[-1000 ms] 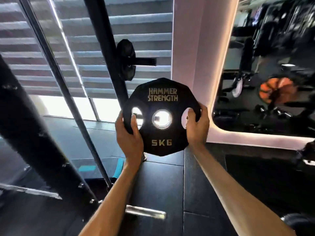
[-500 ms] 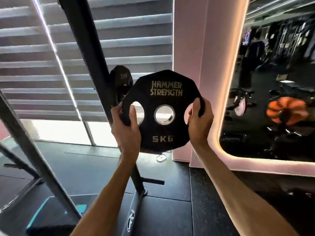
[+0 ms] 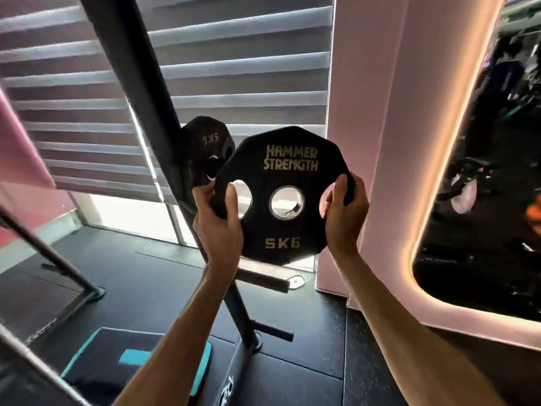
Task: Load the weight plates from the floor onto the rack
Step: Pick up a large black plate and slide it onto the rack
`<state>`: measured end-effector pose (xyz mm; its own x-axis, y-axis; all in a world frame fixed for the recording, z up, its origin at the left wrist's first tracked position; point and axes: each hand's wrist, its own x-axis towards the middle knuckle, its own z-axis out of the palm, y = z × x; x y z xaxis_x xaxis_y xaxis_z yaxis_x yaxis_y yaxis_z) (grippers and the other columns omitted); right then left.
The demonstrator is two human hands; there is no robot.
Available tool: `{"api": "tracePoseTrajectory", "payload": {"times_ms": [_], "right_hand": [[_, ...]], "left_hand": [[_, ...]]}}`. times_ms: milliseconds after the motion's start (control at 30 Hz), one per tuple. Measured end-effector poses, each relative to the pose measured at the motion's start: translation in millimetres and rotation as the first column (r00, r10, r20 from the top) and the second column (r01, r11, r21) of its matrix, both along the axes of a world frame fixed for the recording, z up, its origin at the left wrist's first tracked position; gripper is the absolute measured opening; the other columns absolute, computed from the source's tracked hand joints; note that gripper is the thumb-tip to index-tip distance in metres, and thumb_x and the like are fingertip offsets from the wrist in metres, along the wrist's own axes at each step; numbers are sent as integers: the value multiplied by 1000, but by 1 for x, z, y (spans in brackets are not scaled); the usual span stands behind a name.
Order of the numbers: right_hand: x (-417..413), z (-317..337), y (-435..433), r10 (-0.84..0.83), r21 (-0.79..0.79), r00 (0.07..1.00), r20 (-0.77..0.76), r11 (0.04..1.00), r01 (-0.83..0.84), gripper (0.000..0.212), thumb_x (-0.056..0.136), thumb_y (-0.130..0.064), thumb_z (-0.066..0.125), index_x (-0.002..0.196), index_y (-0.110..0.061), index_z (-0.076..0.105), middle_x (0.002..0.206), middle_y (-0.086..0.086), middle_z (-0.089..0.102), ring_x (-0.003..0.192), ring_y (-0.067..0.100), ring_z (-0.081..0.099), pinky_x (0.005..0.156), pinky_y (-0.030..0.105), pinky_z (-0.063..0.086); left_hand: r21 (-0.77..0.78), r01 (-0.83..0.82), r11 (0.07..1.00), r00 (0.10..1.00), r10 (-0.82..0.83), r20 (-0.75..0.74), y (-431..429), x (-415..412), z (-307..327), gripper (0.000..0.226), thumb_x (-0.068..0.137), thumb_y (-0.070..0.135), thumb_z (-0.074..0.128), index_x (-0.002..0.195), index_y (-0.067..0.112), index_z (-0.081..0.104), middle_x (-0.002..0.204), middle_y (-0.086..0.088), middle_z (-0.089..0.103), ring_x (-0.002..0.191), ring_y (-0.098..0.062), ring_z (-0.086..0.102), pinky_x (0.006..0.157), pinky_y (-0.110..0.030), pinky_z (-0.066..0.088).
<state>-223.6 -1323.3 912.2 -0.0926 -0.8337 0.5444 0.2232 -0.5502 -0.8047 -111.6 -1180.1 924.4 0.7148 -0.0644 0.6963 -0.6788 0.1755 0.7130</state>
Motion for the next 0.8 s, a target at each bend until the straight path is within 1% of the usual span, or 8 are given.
{"api": "tracePoseTrajectory", "payload": {"times_ms": [67, 133, 200, 300, 433, 567, 700, 800], "right_hand": [[9, -2, -23, 44, -8, 999, 10, 999, -44, 31, 102, -31, 47, 119, -10, 62, 105, 3, 70, 95, 16, 66, 89, 38, 58], [18, -2, -49, 109, -8, 994, 5, 994, -109, 29, 102, -31, 47, 118, -12, 62, 107, 3, 70, 98, 16, 66, 91, 39, 57], [25, -1, -75, 181, 3, 984, -8, 984, -181, 32, 101, -35, 48, 115, -10, 63, 99, 4, 70, 87, 18, 66, 81, 37, 58], [37, 2, -106, 273, -10, 962, -15, 962, -273, 45, 98, -45, 45, 111, -6, 63, 87, 7, 67, 74, 17, 62, 69, 30, 54], [52, 6, -136, 327, -42, 945, -21, 944, -327, 35, 102, -30, 48, 111, 0, 64, 88, 3, 66, 69, -4, 58, 67, 7, 46], [72, 3, -156, 400, -57, 916, -27, 914, -401, 39, 101, -35, 47, 112, -2, 64, 94, 8, 70, 73, -1, 60, 71, 10, 49], [92, -3, -165, 458, -48, 888, -36, 887, -459, 34, 102, -31, 47, 112, -4, 64, 94, 4, 70, 75, -3, 61, 71, 10, 49], [107, -6, -169, 494, -45, 868, -41, 867, -496, 34, 103, -30, 46, 110, -3, 64, 93, 2, 69, 77, -5, 61, 73, 9, 49]], "left_hand": [[6, -50, 999, 999, 50, -19, -20, 1, -4, 23, 97, 42, 53, 117, 34, 44, 98, 35, 59, 90, 17, 61, 82, -8, 48], [-7, -101, 995, 994, 100, -45, -40, 1, -6, 25, 97, 36, 56, 116, 22, 48, 96, 29, 61, 87, 16, 62, 80, -8, 50], [-4, -163, 987, 985, 163, -58, -58, -1, -5, 26, 98, 30, 58, 112, 9, 50, 92, 19, 64, 84, 11, 64, 74, -1, 44], [20, -246, 969, 966, 246, -83, -79, -5, -3, 28, 97, 33, 59, 109, 9, 50, 93, 8, 67, 79, 8, 64, 72, -1, 42], [69, -358, 931, 928, 363, -80, -101, -6, 0, 27, 98, 35, 57, 110, 14, 48, 92, 11, 66, 78, 17, 61, 71, 0, 43], [78, -450, 890, 889, 454, -58, -116, -1, -3, 31, 97, 39, 57, 112, 14, 48, 87, 20, 64, 78, 15, 62, 74, -6, 47], [58, -518, 853, 854, 520, -14, -119, 4, -9, 31, 96, 44, 57, 111, 20, 47, 91, 11, 67, 84, -3, 67, 80, -31, 58], [38, -557, 830, 830, 557, 3, -120, 6, -9, 27, 94, 48, 57, 108, 30, 43, 94, 8, 70, 88, -12, 71, 80, -41, 60]]}}
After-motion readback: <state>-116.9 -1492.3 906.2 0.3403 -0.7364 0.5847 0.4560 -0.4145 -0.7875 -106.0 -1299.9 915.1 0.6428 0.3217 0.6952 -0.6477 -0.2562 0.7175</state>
